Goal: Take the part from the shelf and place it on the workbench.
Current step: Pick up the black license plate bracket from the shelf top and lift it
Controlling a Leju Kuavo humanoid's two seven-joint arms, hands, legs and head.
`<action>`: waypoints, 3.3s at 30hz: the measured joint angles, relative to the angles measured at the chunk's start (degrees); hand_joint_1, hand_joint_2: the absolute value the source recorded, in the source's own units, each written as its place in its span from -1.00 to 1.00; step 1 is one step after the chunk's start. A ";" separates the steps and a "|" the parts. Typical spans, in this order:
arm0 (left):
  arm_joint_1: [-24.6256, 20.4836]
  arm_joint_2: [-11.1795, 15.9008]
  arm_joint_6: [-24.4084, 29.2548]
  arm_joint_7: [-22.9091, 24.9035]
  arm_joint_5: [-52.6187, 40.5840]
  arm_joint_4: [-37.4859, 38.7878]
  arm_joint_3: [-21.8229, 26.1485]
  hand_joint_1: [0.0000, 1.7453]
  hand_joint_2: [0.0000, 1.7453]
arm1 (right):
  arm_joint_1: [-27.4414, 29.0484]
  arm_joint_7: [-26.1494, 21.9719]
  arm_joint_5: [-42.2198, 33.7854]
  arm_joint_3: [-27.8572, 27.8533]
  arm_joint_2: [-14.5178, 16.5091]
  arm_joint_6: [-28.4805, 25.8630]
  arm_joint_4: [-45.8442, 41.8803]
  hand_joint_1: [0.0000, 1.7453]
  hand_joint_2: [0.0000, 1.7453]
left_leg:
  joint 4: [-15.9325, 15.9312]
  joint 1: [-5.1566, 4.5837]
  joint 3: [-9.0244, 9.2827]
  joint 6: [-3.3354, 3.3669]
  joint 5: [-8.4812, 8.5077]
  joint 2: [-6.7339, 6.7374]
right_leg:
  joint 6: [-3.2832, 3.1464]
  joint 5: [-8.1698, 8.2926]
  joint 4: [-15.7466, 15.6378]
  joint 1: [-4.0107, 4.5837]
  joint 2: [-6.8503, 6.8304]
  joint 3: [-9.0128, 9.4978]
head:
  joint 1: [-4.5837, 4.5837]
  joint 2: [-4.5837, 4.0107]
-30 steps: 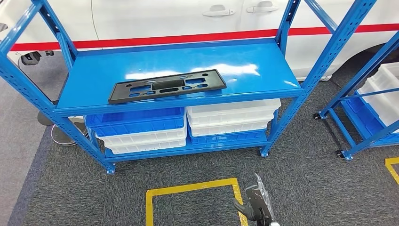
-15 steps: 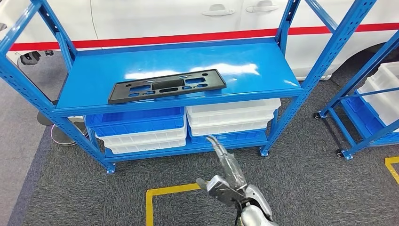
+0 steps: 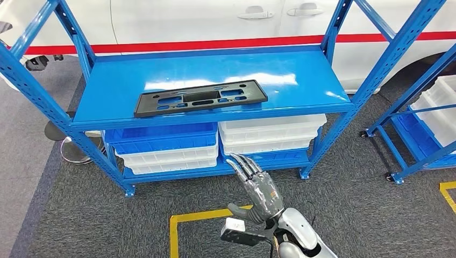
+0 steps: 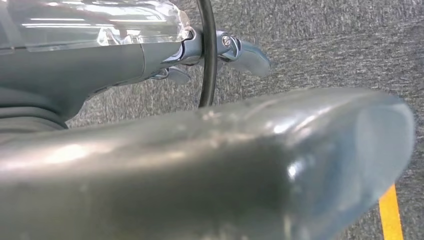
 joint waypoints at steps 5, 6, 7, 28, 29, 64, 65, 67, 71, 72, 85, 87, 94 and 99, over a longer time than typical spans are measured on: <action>-0.03 0.09 -0.68 0.00 -1.52 0.01 0.74 -1.00 -1.00 | -0.36 2.53 20.54 0.62 -0.06 -12.31 -0.21 -1.00 1.00 | 0.59 -0.36 0.41 -0.45 -0.80 -0.48 | -1.36 7.42 -10.71 0.58 0.03 4.28 | 0.00 0.00; -0.06 0.19 -0.85 -0.03 -1.81 0.02 0.79 -1.00 -1.00 | -0.53 2.67 22.60 0.66 -0.06 -13.61 -0.17 -1.00 1.00 | 0.69 -0.42 0.33 -0.76 -0.94 -0.51 | -1.62 7.89 -12.74 0.77 0.01 5.13 | -0.01 0.00; -0.07 0.30 -0.94 -0.05 -2.16 0.02 0.82 -1.00 -1.00 | -0.67 2.75 23.91 0.69 -0.07 -14.29 -0.11 -1.00 1.00 | 0.70 -0.47 0.21 -1.10 -1.02 -0.52 | -1.80 7.69 -13.46 0.96 0.01 5.37 | -0.01 0.00; -0.98 1.44 -2.86 -0.16 -5.03 0.02 0.82 -1.00 -1.00 | -4.24 3.53 28.10 2.60 -7.00 -14.60 3.24 -1.00 1.00 | 1.29 -0.14 -2.13 -0.27 0.77 -0.07 | -0.69 3.55 -9.31 0.33 -0.74 4.71 | 0.00 0.00; -1.05 1.45 -2.86 -0.16 -5.03 0.02 0.82 -1.00 -1.00 | -4.31 3.54 28.10 2.65 -6.89 -14.60 3.34 -1.00 1.00 | 1.30 -0.26 -2.18 -0.04 0.77 -0.11 | -0.74 1.63 -5.50 0.37 -0.63 2.95 | 0.00 0.00; -1.36 2.23 -4.93 -1.13 -9.20 0.09 3.60 -1.00 -1.00 | -5.93 4.77 25.39 4.49 -6.77 -12.27 6.97 -1.00 1.00 | 1.61 -1.04 -0.64 0.67 -0.95 -0.74 | -1.99 1.83 -0.19 1.26 -0.63 -0.37 | 0.00 0.00; -1.29 2.23 -4.93 -1.13 -9.25 0.09 3.64 -1.00 -1.00 | -5.94 4.78 25.37 4.48 -6.77 -12.28 7.04 -1.00 1.00 | 1.58 -1.26 -0.02 0.69 -1.38 -0.77 | -2.77 4.60 -3.25 1.69 -0.62 0.19 | 0.00 0.00; -1.30 2.09 -4.94 -1.11 -9.49 0.12 3.68 -1.00 -1.00 | -6.03 4.81 25.26 4.40 -6.69 -12.28 7.12 -1.00 1.00 | 1.44 -1.48 0.92 0.53 -2.14 -0.78 | -4.62 8.32 -9.46 2.69 -0.79 1.92 | 0.01 0.00; -1.40 2.18 -5.03 -1.02 -10.33 0.15 3.97 -1.00 -1.00 | -6.29 4.94 24.70 4.12 -6.53 -12.29 7.31 -1.00 1.00 | 1.17 -1.49 1.85 -0.72 -2.28 -0.34 | -5.84 8.54 -14.19 3.40 -0.72 4.20 | 0.06 0.00; -1.43 2.28 -5.04 -1.06 -10.58 0.15 4.03 -1.00 -1.00 | -6.33 4.96 24.50 4.06 -6.56 -12.31 7.33 -1.00 1.00 | 1.63 -1.53 2.23 -1.03 -2.37 -0.18 | -5.92 8.54 -14.98 3.23 -0.72 5.10 | 0.07 0.00; -1.35 3.39 -4.97 -2.04 -11.27 0.20 5.06 -1.00 -1.00 | -7.00 4.82 23.11 3.88 -6.97 -12.29 8.15 -1.00 1.00 | 1.86 -0.98 -4.61 -1.92 2.07 0.30 | -3.47 2.97 -15.73 1.93 -0.77 12.30 | 0.05 0.00; -1.24 3.48 -4.96 -2.05 -11.42 0.20 5.08 -1.00 -1.00 | -7.01 4.78 23.10 3.78 -6.97 -12.30 8.17 -1.00 1.00 | 1.29 -0.89 -3.81 -0.73 1.91 0.30 | -2.95 2.63 -15.21 1.94 -0.61 12.64 | 0.05 0.00; -1.59 3.52 -5.11 -1.99 -11.92 0.20 5.10 -1.00 -1.00 | -7.46 4.76 22.90 3.13 -6.75 -12.15 8.74 -1.00 1.00 | 0.45 -0.51 0.11 0.43 -0.47 -0.36 | -1.65 -0.94 0.79 1.00 -0.49 0.80 | 0.07 0.00; -1.60 3.51 -5.18 -1.89 -12.39 0.22 5.12 -1.00 -1.00 | -8.11 4.78 22.35 2.47 -6.68 -11.95 9.51 -1.00 1.00 | 0.15 -0.48 3.13 -0.67 -3.06 -0.54 | -2.77 10.11 -11.94 1.49 -0.96 1.82 | 0.08 0.00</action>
